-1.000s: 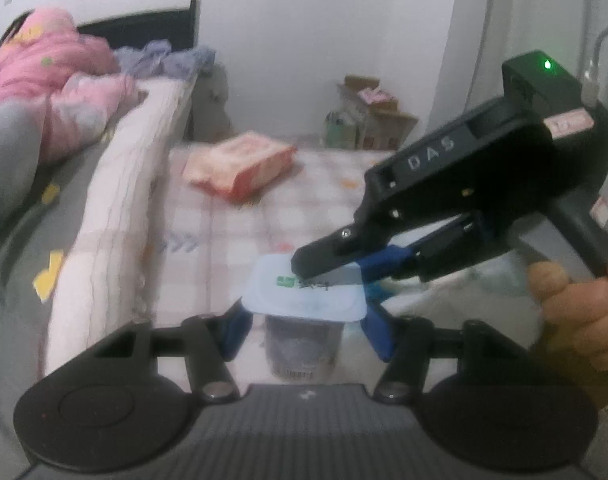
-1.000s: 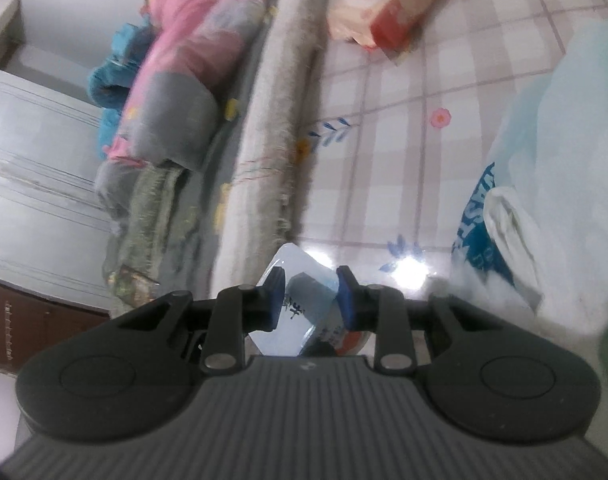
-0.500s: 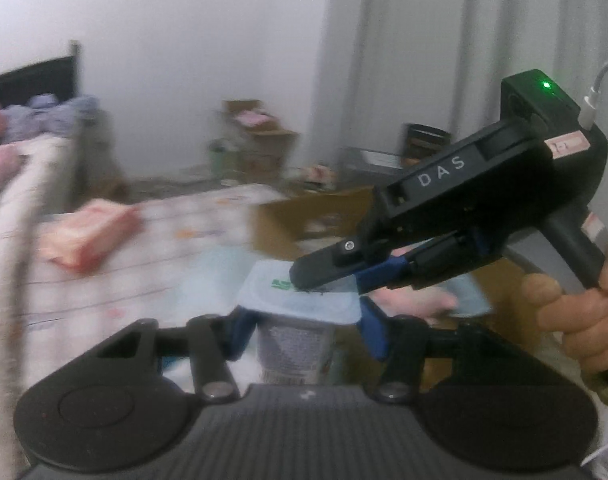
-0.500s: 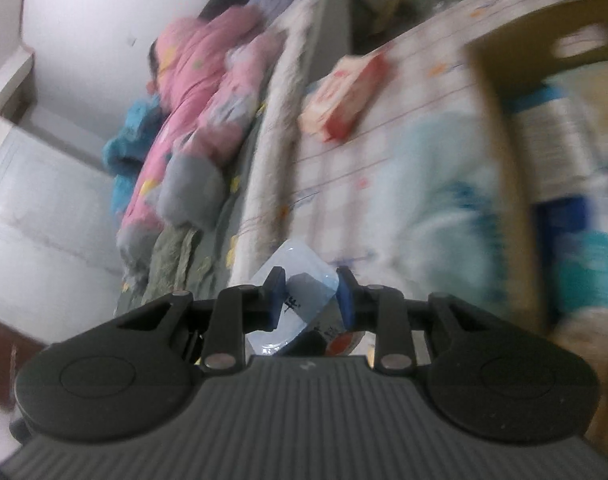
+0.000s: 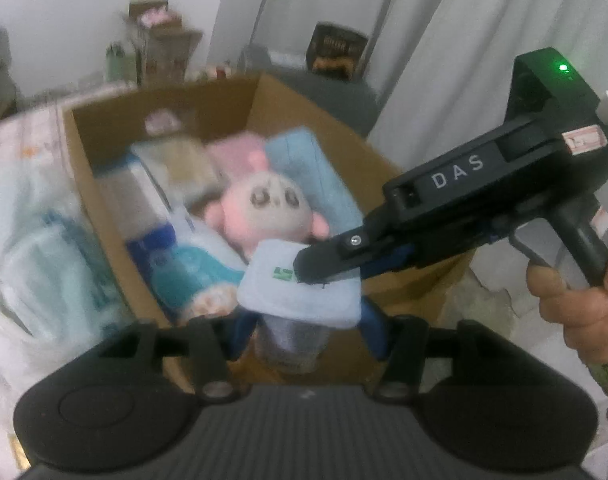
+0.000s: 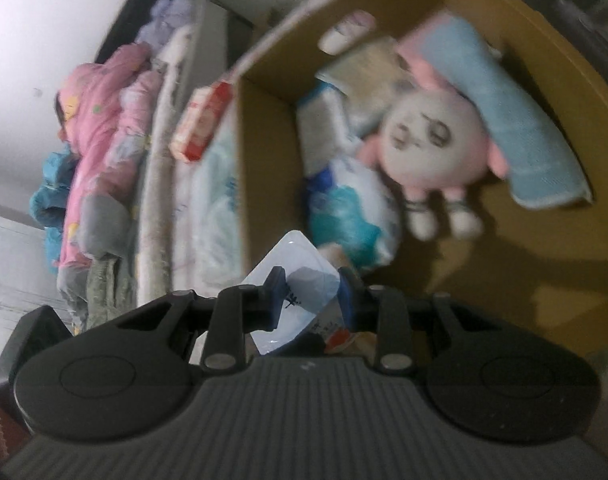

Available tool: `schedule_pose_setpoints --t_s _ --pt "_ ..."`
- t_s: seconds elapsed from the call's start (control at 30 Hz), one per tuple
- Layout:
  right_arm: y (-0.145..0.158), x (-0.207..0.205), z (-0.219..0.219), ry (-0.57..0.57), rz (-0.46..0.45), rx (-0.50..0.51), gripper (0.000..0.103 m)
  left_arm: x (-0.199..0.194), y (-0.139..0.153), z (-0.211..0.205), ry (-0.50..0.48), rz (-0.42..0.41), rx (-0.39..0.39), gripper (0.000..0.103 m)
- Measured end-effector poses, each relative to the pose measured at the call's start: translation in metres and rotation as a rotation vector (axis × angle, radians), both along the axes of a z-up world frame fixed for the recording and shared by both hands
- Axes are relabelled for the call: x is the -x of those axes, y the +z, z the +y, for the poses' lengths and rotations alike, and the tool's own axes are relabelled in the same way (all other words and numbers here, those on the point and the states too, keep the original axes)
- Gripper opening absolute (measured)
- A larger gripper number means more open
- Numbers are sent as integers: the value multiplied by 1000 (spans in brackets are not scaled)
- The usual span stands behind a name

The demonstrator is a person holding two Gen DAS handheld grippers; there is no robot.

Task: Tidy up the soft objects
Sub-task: 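Carry the yogurt cup with the right tool into the cardboard box and release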

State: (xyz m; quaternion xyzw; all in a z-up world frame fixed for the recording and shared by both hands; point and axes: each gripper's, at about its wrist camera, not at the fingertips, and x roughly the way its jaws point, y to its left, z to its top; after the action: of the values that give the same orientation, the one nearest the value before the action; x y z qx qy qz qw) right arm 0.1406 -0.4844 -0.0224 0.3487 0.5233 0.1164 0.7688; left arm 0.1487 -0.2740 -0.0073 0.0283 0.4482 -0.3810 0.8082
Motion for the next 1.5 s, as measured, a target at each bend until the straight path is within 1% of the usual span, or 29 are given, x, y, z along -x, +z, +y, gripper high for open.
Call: schedule_pose_setpoints --t_s 0.07,0.1,0.13,0.23,0.27,0.43,0.5,0.57,0.6,0.67,0.77,0.87,0.97,1.07,1.2,1.27,1.33,1.37,1.5 --pt "-12 -1 -4 8 26 8 28 -4 -11 -5 -4 25 -20 53" --pt "-17 -1 -7 12 38 19 28 -4 -15 -7 -5 21 -35 52" --pt "-21 -4 -6 13 48 28 28 -1 -16 -10 -12 -5 -53 52" --pt "-37 -8 -11 19 95 28 29 4 -13 -18 -37 -19 -65 53" --pt "-42 -9 -12 21 107 44 29 4 -11 -20 -42 -19 -71 53" --pt "-55 -15 -19 33 155 62 29 10 -4 -20 -47 -48 -92 53" --pt "-57 -14 -20 40 168 54 29 12 0 -17 -44 -53 -88 54" --pt "-55 -14 -20 48 180 60 35 13 5 -13 -41 -60 -79 55" --pt "-52 -14 -20 50 172 69 35 15 9 -10 -40 -67 -75 56" --pt "-40 -13 -23 53 140 96 42 16 15 -3 -31 -81 -69 57" --pt "-22 -11 -25 43 76 126 45 18 26 14 -8 -101 -50 59" --pt "-17 -15 -24 30 50 150 46 21 35 37 31 -127 -44 61" --pt "-23 -24 -19 19 42 190 46 24 41 64 84 -145 -45 63" --pt "-36 -34 -12 18 49 201 45 27 41 97 152 -147 -55 63" --pt "-54 -42 -4 33 73 179 44 29 35 138 251 -132 -74 63" --pt "-58 -41 0 46 74 141 41 31 30 157 298 -123 -79 63" --pt "-56 -39 4 55 63 148 39 33 26 177 343 -114 -80 63" --pt "-55 -37 6 58 63 146 36 35 25 186 364 -110 -80 63" --pt "-56 -28 9 59 75 121 31 41 17 219 436 -97 -80 63"
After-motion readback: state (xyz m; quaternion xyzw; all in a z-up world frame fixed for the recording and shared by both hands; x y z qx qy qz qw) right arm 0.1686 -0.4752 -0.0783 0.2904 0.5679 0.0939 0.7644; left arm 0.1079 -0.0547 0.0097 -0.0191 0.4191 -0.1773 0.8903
